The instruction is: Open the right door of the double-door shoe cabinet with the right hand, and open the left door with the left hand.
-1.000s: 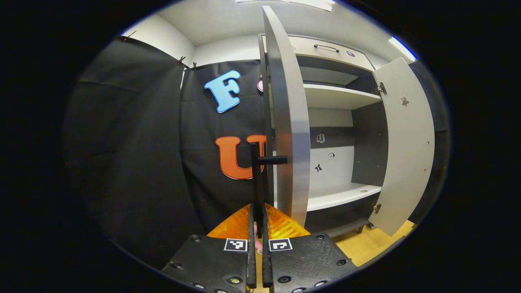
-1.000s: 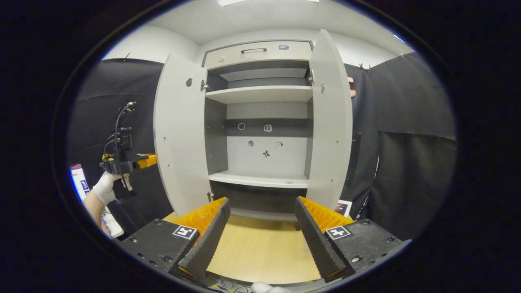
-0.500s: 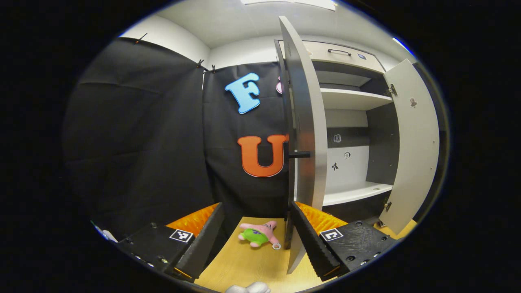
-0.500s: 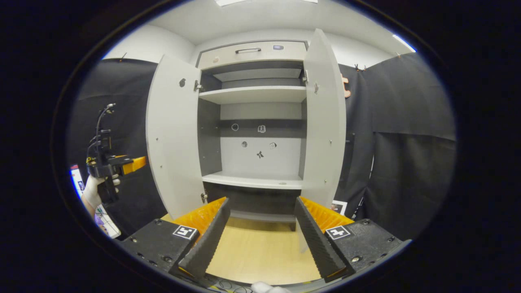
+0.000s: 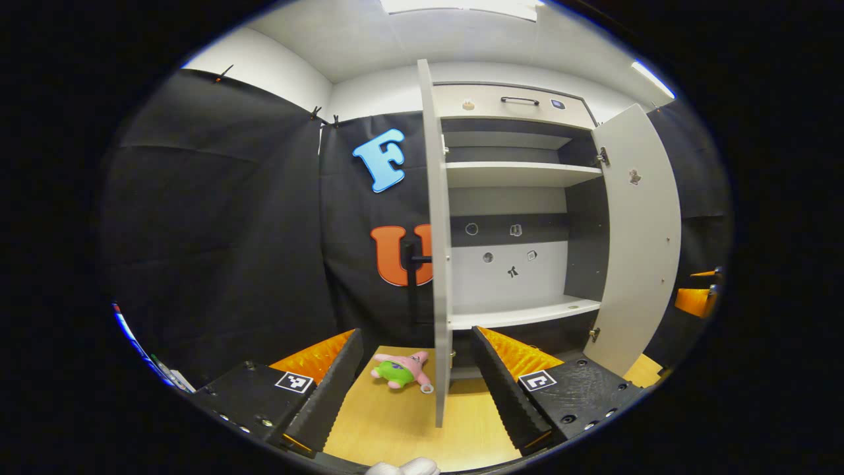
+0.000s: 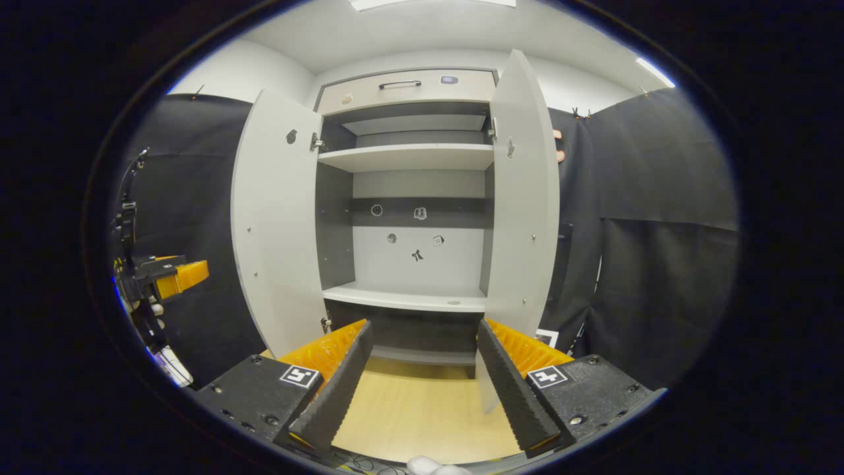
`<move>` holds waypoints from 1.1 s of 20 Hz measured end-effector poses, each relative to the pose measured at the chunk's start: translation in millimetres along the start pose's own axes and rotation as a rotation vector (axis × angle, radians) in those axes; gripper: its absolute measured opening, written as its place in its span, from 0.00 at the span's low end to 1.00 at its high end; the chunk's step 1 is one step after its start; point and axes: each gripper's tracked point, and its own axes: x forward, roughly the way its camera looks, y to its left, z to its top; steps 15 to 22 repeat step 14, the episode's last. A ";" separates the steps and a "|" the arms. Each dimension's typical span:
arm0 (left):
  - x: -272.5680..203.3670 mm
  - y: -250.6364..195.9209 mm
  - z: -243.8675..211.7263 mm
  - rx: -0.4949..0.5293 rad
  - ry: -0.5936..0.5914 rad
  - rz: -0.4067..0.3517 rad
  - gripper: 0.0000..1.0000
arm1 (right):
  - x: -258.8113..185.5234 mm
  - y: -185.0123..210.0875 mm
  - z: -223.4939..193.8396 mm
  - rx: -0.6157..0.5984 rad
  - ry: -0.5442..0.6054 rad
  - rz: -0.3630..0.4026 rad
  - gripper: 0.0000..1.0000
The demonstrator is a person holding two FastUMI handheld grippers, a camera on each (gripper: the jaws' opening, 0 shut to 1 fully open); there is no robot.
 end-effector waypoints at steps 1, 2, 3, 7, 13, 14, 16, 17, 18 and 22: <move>-4.0 -10.1 2.3 -0.008 -0.004 -0.011 0.98 | 0.4 -1.5 0.8 -0.003 -0.004 -0.006 0.99; -5.0 -20.3 5.0 -0.013 -0.014 -0.020 0.98 | 1.1 -3.3 1.0 -0.004 -0.005 -0.012 0.99; -7.3 -29.9 6.3 -0.017 -0.020 -0.027 0.98 | 1.0 -5.2 1.2 -0.004 -0.005 -0.019 1.00; -14.2 -73.3 -5.6 -0.051 0.012 -0.090 0.97 | -1.5 -12.0 -0.6 0.000 -0.006 -0.041 1.00; -12.3 -97.2 -18.7 -0.064 0.036 -0.118 0.97 | -3.1 -22.9 -4.2 0.010 -0.007 -0.071 1.00; -12.0 -97.1 -18.9 -0.061 0.034 -0.114 0.97 | -3.5 -24.9 -4.6 0.009 -0.007 -0.074 1.00; -12.0 -97.1 -18.9 -0.061 0.034 -0.114 0.97 | -3.5 -24.9 -4.6 0.009 -0.007 -0.074 1.00; -12.0 -97.1 -18.9 -0.061 0.034 -0.114 0.97 | -3.5 -24.9 -4.6 0.009 -0.007 -0.074 1.00; -12.0 -97.1 -18.9 -0.061 0.034 -0.114 0.97 | -3.5 -24.9 -4.6 0.009 -0.007 -0.074 1.00; -12.0 -97.1 -18.9 -0.061 0.034 -0.114 0.97 | -3.5 -24.9 -4.6 0.009 -0.007 -0.074 1.00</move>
